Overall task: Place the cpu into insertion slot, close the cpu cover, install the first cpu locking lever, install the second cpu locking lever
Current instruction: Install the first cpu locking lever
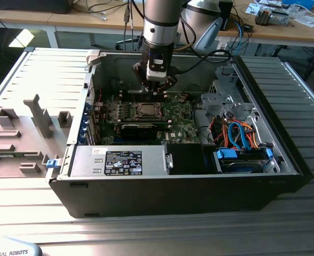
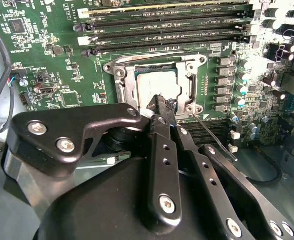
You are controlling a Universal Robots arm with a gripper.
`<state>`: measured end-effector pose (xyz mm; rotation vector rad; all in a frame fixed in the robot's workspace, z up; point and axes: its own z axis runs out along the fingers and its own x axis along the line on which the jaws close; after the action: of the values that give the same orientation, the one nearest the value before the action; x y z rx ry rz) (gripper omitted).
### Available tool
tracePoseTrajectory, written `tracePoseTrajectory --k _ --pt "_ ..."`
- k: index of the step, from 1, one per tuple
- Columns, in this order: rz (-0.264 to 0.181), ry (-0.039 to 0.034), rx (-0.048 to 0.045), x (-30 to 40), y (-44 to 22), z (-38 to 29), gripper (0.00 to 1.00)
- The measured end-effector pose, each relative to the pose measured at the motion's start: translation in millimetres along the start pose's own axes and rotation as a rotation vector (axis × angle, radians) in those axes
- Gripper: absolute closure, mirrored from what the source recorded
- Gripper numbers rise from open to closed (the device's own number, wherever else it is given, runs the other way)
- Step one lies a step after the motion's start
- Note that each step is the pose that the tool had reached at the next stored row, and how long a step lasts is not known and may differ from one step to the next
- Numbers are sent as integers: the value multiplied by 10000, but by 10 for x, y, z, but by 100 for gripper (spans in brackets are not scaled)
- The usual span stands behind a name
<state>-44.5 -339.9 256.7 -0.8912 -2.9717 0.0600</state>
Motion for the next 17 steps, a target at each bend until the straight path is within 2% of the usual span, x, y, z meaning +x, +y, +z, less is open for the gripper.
tracePoseTrajectory --k 17 --pt "-118 -5 3 -1 -1 0 89"
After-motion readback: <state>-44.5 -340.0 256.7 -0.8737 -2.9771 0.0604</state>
